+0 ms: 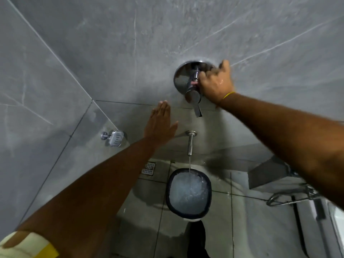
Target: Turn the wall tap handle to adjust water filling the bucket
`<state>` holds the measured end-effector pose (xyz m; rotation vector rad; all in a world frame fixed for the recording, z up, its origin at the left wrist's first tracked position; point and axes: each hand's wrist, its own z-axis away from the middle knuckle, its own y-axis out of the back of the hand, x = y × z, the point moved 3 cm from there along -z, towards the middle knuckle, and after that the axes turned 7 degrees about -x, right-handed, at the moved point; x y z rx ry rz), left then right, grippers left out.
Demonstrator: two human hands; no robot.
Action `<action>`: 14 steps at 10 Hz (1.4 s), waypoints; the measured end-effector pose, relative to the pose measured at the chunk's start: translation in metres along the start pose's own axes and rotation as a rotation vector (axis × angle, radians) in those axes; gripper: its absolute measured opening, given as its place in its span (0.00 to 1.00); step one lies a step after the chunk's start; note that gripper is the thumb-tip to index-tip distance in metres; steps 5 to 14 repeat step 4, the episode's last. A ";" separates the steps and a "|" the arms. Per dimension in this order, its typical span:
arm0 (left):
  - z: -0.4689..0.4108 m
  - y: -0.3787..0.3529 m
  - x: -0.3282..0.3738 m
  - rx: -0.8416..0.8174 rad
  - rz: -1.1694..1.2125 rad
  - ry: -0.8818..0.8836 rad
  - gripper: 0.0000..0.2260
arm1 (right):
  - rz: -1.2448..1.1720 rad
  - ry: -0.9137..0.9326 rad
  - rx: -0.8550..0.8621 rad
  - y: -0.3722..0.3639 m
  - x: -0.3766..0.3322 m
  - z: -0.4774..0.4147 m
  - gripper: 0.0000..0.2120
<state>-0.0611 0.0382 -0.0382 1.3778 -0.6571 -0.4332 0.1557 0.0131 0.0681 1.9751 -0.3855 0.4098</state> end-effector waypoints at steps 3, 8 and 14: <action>0.045 0.093 -0.010 0.189 -0.030 -0.046 0.34 | -0.297 -0.269 -0.308 0.036 0.005 0.020 0.25; 0.063 0.149 -0.011 0.252 -0.069 -0.062 0.34 | -0.446 -0.408 -0.079 0.092 0.019 0.033 0.31; 0.063 0.149 -0.011 0.252 -0.069 -0.062 0.34 | -0.446 -0.408 -0.079 0.092 0.019 0.033 0.31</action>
